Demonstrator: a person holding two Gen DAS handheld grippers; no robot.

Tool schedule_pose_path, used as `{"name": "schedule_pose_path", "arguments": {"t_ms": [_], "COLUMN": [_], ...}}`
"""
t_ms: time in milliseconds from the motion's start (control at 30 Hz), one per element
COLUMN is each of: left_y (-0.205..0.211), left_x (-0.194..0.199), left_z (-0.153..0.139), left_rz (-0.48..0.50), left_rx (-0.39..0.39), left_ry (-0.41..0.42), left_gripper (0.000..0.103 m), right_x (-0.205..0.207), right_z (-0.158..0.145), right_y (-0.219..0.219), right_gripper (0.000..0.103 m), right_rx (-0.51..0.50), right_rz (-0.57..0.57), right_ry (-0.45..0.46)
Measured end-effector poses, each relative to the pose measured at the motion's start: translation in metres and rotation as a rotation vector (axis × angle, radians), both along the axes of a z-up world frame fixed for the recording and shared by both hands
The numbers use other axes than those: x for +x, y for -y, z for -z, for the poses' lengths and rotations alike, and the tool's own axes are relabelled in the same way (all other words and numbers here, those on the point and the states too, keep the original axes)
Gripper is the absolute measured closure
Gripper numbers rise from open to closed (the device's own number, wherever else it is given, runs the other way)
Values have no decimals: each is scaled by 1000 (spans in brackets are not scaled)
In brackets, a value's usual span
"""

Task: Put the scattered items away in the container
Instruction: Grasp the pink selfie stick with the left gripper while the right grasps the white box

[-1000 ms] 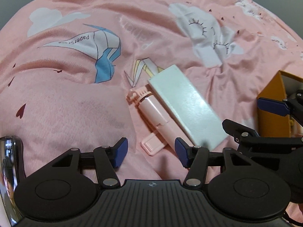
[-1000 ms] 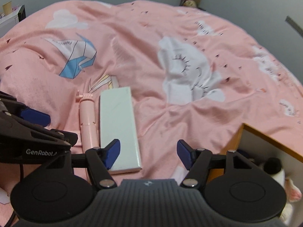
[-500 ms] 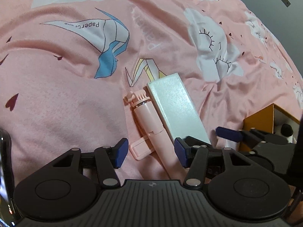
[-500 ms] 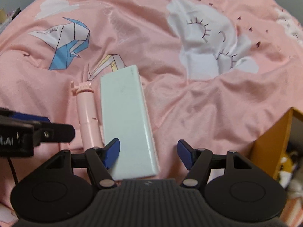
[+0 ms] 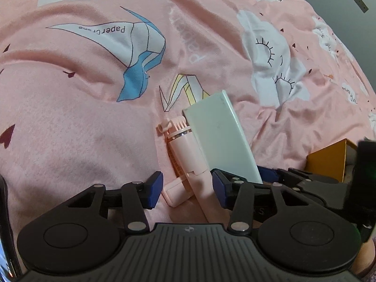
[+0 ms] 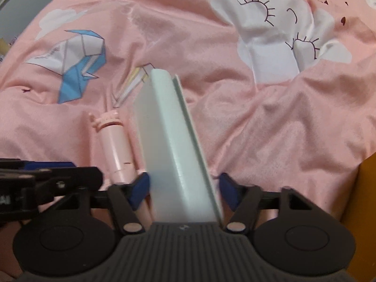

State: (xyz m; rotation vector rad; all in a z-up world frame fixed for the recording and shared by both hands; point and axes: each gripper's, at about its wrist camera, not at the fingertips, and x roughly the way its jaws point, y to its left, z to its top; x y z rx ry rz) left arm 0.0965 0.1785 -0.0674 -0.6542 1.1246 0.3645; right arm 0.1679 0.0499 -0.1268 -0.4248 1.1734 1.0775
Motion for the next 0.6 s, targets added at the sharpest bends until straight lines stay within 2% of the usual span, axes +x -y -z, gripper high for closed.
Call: {"name": "schedule_pose_path", "arguments": {"t_ms": [100, 267, 367, 467, 600], "left_y": [-1, 3, 5, 2, 0], "left_x": [1, 7, 10, 14, 23], "left_z": [1, 4, 10, 18, 27], "left_rz": [4, 23, 22, -14, -42], "left_rx": [-9, -62, -81, -99, -90], "left_ry": [3, 2, -15, -30, -45], "left_gripper": [49, 49, 49, 50, 53], "right_x": [-1, -12, -15, -15, -12], "right_z": [-14, -30, -33, -32, -29], "right_y": [10, 24, 32, 38, 44], "right_gripper": [60, 63, 64, 64, 64], "right_rx": [19, -30, -54, -70, -72], "right_rz": [-6, -56, -74, -87, -69], "right_ry": [24, 188, 244, 261, 234]}}
